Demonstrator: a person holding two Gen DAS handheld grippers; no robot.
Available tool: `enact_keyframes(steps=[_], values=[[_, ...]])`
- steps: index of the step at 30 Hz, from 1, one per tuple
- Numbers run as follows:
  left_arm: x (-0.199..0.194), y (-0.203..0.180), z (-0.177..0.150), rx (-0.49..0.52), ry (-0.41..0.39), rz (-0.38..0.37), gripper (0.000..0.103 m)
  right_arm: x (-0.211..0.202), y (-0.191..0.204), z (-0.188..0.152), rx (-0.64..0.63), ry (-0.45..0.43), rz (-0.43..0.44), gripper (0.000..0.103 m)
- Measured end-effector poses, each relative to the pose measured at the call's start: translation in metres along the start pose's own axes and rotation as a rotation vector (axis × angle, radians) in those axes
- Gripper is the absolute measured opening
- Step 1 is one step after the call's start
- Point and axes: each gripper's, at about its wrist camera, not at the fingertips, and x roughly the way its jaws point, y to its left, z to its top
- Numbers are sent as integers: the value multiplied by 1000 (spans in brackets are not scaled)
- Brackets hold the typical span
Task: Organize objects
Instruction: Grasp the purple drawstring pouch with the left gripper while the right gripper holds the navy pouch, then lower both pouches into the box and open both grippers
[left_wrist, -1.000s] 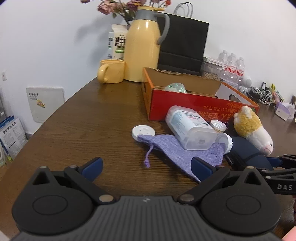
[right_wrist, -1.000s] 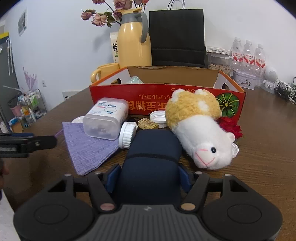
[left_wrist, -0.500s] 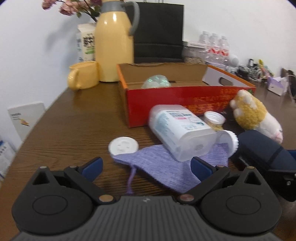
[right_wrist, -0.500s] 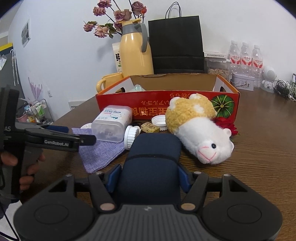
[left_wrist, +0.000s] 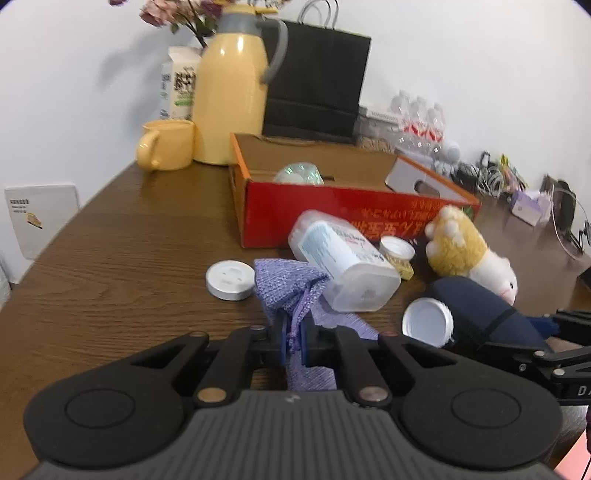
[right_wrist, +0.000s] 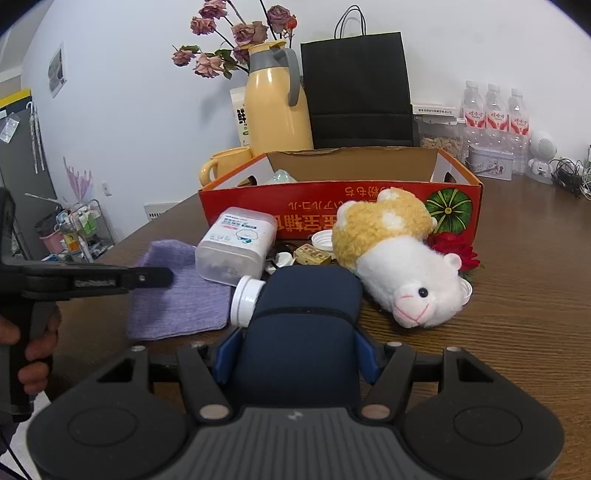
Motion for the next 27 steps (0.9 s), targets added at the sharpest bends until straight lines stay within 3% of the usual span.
enact_keyframes(steps=[7,15,27], values=[[-32,3,12,-8,-92,44,7,-12,3,2,-4,-40,1,62],[-52,-5,34,4,-188,36,7,-28,7,18,-30,-118,-8,62],[-33,-37,80,40,-279,-33,7,-10,0,69,-61,-209,-19,62]])
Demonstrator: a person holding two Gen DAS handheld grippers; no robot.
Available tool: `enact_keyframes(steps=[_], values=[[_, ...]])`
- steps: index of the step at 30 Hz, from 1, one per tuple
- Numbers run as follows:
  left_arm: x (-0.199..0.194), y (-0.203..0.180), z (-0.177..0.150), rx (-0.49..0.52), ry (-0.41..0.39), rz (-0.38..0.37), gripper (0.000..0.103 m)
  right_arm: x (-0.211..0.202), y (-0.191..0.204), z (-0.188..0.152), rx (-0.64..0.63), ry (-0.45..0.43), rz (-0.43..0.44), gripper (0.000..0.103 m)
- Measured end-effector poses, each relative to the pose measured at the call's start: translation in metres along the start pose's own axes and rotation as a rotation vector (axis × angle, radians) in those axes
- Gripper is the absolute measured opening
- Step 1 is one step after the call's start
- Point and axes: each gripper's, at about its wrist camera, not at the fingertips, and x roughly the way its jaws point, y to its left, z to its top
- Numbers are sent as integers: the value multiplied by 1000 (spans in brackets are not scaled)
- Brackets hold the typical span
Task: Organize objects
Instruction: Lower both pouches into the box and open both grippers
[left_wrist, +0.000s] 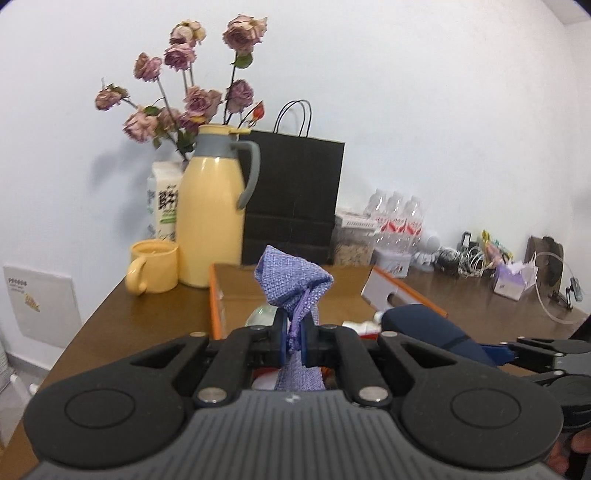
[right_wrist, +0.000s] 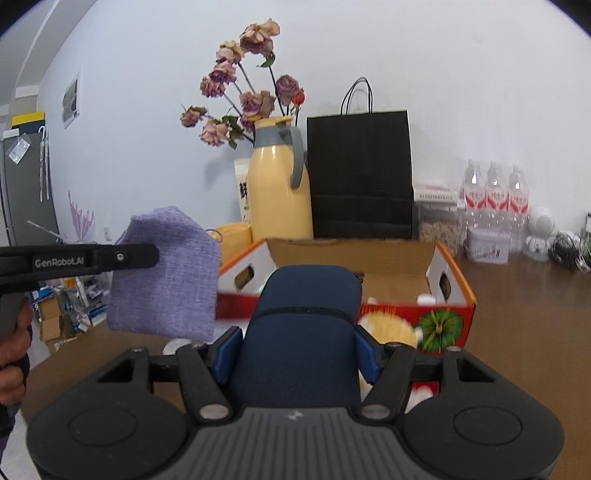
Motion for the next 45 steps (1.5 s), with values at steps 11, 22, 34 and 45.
enact_keyframes(steps=[11,22,34,45], values=[[90,-14,30,-11,-4,-13,7,73,-32,50,-15,-44,-28,62],[177,-2,37,-32,66,4,7,151,-72,75,-46,-21,-20,62],[210,5,18,-27,180,35,64,186,-100,57,6,98,-60,72],[200,2,19,0,99,129,103,185,-108,56,12,110,-110,103]])
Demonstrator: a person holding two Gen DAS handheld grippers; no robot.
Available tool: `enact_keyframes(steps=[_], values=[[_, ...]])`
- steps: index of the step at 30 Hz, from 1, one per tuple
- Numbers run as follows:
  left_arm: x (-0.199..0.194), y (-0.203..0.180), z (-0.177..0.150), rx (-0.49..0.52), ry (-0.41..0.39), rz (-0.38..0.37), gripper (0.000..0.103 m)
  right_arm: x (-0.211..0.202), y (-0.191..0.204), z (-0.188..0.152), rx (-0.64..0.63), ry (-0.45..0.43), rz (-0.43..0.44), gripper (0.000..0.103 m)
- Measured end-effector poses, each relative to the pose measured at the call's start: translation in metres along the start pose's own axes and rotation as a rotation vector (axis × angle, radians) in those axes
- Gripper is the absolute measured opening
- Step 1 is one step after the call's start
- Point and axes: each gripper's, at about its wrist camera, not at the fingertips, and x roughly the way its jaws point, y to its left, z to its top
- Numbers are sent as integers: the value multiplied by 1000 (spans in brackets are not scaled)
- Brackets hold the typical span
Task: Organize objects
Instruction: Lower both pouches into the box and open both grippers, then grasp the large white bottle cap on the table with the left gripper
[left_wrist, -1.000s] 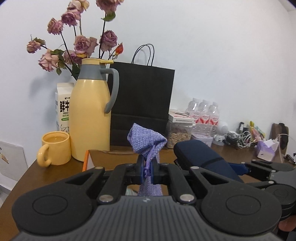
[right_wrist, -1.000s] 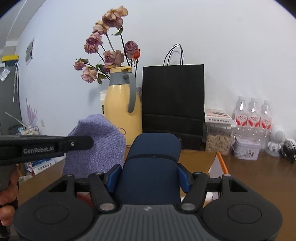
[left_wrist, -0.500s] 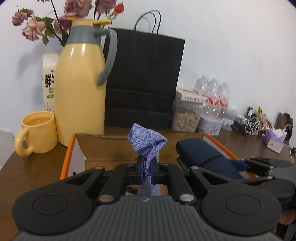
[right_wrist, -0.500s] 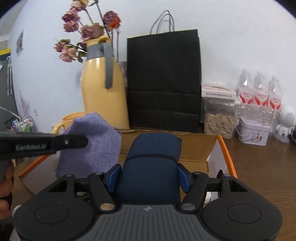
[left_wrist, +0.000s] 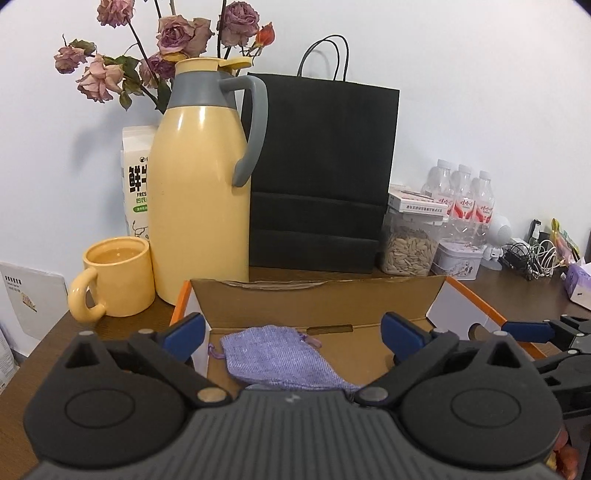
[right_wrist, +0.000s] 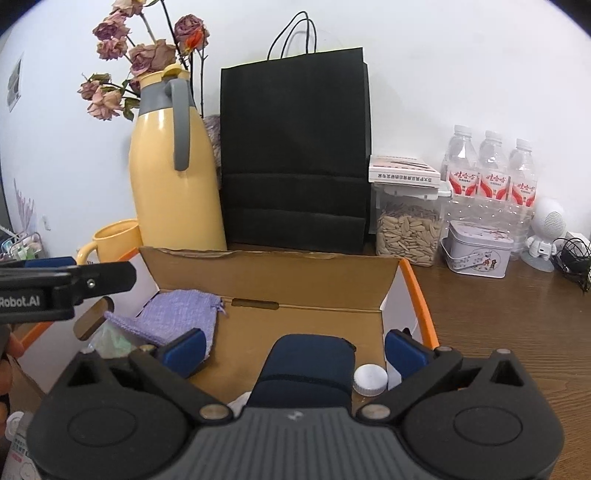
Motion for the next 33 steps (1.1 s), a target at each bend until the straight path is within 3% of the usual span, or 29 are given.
enact_keyframes(steps=[8,19,27,33], values=[[-14,-2,4,8,-30,-6,103,-10,3,2,-18,-20,-3,103],[-76,-10,12,40,-106,-17,103,-80,24,5,-88,-128,-9,103],[-136,-8,5,60,-123,-11,103,-138,38,-17,-98,-143,-11,103],[-173,-4,-19,68,-84,-10,103,-174,42,-44,-90,-115,-19,103]])
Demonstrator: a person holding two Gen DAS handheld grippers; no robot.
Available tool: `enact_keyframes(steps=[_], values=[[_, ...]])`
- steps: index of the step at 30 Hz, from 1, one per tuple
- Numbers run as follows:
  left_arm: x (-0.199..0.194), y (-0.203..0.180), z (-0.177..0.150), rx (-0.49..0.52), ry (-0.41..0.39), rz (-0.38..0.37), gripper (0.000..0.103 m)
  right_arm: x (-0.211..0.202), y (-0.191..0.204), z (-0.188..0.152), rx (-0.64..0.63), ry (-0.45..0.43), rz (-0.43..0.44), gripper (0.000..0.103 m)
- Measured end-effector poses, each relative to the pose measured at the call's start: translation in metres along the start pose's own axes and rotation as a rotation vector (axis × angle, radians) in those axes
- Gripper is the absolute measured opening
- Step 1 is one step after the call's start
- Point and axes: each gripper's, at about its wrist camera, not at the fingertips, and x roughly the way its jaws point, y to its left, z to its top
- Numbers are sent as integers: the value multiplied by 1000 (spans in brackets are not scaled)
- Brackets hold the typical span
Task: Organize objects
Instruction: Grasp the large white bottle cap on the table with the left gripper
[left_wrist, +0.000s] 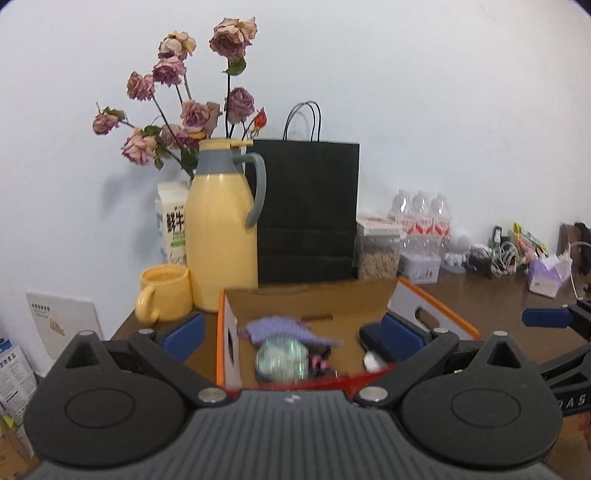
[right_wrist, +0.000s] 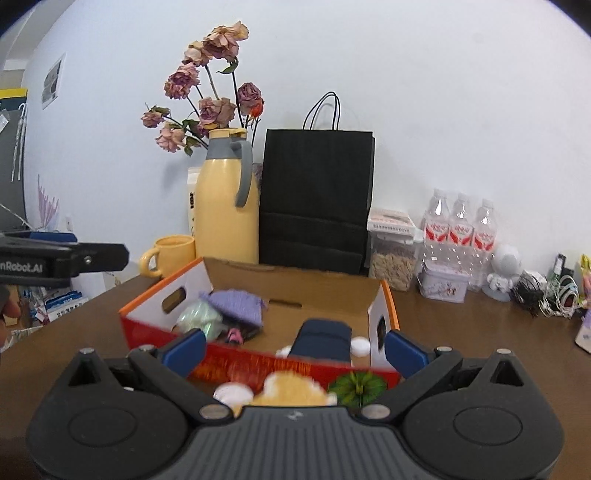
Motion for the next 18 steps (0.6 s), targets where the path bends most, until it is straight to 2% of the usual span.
enact_keyframes(steps=[5,11,18], values=[[-26,-3,-25,-3,55,-15,103,-28,4,-23,-4,39,-4,103],[-54,-18,-55,18,120,-77,103,-47,5,-50,-1,91,-20,103],[-63,-49,-95,67,223,-149,103,-60,-8,-68,28,111,-53,103]])
